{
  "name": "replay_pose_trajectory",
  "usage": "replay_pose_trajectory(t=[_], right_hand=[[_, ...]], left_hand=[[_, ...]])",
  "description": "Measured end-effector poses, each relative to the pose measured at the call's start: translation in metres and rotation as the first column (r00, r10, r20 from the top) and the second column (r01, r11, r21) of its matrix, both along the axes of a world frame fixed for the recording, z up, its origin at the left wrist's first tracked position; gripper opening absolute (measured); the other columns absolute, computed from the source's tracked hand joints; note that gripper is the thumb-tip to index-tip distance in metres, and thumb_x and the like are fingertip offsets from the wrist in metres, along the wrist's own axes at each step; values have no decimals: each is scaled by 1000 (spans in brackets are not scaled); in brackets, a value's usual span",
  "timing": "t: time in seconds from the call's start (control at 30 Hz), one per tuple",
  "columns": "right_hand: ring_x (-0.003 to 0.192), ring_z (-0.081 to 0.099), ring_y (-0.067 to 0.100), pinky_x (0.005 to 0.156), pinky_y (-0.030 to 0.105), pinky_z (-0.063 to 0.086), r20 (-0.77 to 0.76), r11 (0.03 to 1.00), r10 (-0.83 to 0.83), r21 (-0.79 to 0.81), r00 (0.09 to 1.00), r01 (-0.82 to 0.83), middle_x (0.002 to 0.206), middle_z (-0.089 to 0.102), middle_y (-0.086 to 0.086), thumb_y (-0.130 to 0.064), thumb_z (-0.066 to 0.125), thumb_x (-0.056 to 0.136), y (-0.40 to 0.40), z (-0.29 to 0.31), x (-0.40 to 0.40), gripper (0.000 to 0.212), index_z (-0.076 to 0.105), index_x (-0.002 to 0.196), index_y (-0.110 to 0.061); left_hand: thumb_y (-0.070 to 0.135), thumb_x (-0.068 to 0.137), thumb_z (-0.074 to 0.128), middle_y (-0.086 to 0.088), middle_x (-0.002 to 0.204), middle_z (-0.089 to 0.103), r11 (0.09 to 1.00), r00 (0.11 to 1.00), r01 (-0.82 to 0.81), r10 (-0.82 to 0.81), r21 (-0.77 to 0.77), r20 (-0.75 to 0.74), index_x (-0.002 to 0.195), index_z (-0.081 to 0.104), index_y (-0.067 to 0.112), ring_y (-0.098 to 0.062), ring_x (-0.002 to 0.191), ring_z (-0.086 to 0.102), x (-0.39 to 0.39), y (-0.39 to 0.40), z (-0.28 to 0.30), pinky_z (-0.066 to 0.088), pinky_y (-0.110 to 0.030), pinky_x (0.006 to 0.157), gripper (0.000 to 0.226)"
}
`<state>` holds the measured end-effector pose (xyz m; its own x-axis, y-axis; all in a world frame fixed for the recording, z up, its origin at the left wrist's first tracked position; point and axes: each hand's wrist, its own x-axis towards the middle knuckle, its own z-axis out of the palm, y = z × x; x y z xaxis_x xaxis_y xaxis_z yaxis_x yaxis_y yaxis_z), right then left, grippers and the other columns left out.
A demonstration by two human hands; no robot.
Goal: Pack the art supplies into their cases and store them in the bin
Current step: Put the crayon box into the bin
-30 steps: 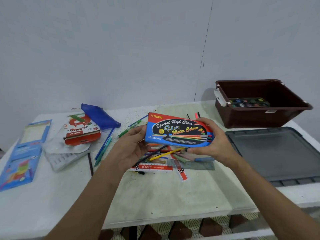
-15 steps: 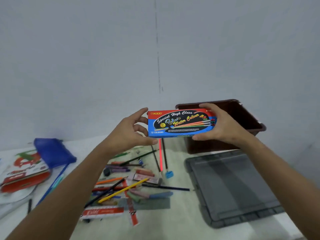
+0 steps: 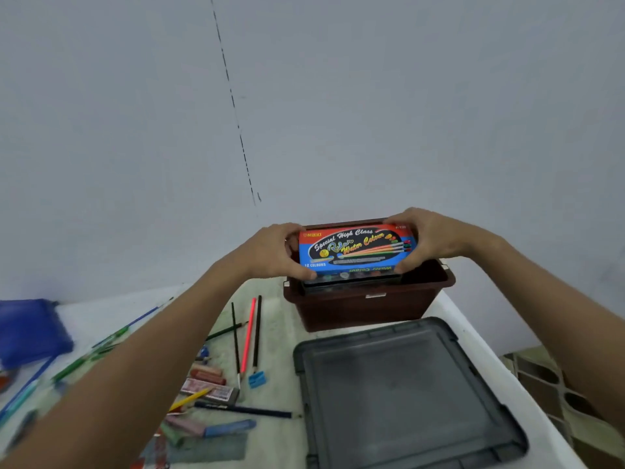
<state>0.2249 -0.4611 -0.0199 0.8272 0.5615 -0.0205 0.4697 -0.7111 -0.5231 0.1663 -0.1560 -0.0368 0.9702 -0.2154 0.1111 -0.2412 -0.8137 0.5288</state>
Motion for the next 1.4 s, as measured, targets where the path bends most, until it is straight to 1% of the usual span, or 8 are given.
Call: replay_pose_trajectory(t=[0.13, 0.33, 0.53, 0.73, 0.93, 1.07, 1.17, 1.4], right_hand=[[113, 49, 10, 99, 26, 42, 41, 977, 4, -212, 999, 4, 127, 51, -7, -45, 89, 57, 4, -24, 18, 95, 45, 137, -19], [102, 58, 10, 92, 32, 51, 7, 914, 141, -386, 990, -127, 111, 65, -8, -50, 82, 66, 10, -58, 38, 70, 56, 126, -24], [94, 60, 9, 85, 24, 50, -59, 897, 177, -400, 982, -186, 114, 65, -4, -38, 83, 69, 11, -72, 48, 66, 56, 127, -21], [85, 53, 8, 76, 20, 44, -133, 860, 166, -466, 977, -209, 106, 58, -7, -19, 79, 76, 16, -76, 57, 55, 58, 128, -20], [90, 53, 9, 76, 18, 43, -164, 870, 151, -446, 975, -210, 107, 58, -10, -21, 80, 75, 19, -84, 59, 59, 58, 129, -21], [83, 58, 6, 76, 17, 46, -181, 892, 148, -401, 972, -211, 94, 61, -12, -24, 82, 72, 20, -84, 60, 59, 60, 127, -19], [92, 60, 11, 84, 21, 49, -173, 885, 160, -411, 972, -219, 109, 66, -7, -23, 81, 74, 21, -87, 59, 54, 62, 125, -21], [108, 60, 13, 84, 14, 42, -159, 869, 187, -434, 969, -239, 123, 64, -4, -7, 68, 82, 22, -93, 58, 51, 59, 130, -22]], left_hand=[[60, 59, 80, 8, 108, 52, 929, 998, 8, 17, 371, -63, 118, 53, 24, -11, 99, 52, 23, -10, -16, 43, -29, 86, 73], [64, 66, 72, 4, 110, 52, 729, 987, 117, -13, 674, -158, 114, 56, 24, -13, 103, 45, 49, -28, -30, 33, -38, 99, 65], [54, 73, 72, 6, 111, 61, 676, 959, 216, -11, 705, -283, 118, 57, 29, -15, 109, 51, 62, -36, -50, 15, -53, 111, 54], [54, 75, 70, 4, 115, 62, 568, 942, 292, -30, 770, -335, 119, 58, 25, -19, 117, 48, 66, -36, -52, 9, -50, 116, 54], [58, 73, 70, 5, 114, 62, 548, 908, 344, 11, 762, -418, 122, 58, 26, -20, 116, 49, 73, -42, -47, 15, -48, 113, 60], [58, 70, 74, 9, 114, 62, 626, 918, 325, -28, 709, -397, 121, 58, 34, -16, 105, 52, 74, -42, -45, 29, -39, 105, 59], [48, 77, 72, 8, 115, 63, 595, 928, 331, -65, 733, -366, 117, 62, 36, -15, 101, 53, 69, -46, -47, 39, -35, 98, 43], [28, 85, 66, 3, 117, 61, 541, 911, 373, -61, 753, -407, 126, 60, 34, -18, 103, 57, 65, -61, -55, 53, -33, 82, 42]])
